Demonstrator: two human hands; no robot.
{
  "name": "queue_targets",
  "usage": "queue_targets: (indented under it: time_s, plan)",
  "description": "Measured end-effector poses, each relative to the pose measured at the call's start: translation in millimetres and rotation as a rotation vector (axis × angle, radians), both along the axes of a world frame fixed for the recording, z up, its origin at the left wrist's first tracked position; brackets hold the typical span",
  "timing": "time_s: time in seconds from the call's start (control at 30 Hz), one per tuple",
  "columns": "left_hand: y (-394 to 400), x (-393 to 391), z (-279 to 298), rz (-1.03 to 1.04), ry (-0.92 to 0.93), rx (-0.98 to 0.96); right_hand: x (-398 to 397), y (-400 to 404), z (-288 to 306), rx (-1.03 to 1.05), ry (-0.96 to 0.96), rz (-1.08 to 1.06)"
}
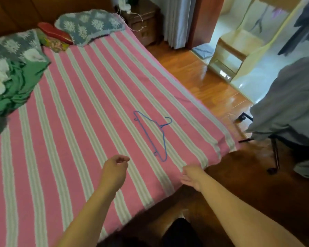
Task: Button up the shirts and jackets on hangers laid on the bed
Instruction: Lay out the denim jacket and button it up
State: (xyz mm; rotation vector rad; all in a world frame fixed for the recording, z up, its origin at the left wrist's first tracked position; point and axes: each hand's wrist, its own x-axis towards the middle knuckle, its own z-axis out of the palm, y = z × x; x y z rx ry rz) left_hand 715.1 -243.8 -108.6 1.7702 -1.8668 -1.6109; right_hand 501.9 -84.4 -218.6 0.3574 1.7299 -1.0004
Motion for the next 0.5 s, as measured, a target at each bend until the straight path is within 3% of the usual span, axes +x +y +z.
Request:
queue_targets:
  time_s: [0.1, 0.27, 0.43, 0.5]
  plan:
    - [8, -65, 16, -0.095, 0.032, 0.018, -65, 33, 16, 0.005, 0.003, -0.053]
    - [2, -185, 18, -0.263, 0.094, 0.07, -175, 58, 68, -0.135, 0.137, -0.36]
    - [40, -324, 22, -0.407, 0.248, 0.174, -250, 106, 135, -0.204, 0.295, -0.414]
    - [65, -384, 39, -0.588, 0.33, 0.2, -284, 140, 164, -0.188, 0.418, -0.459]
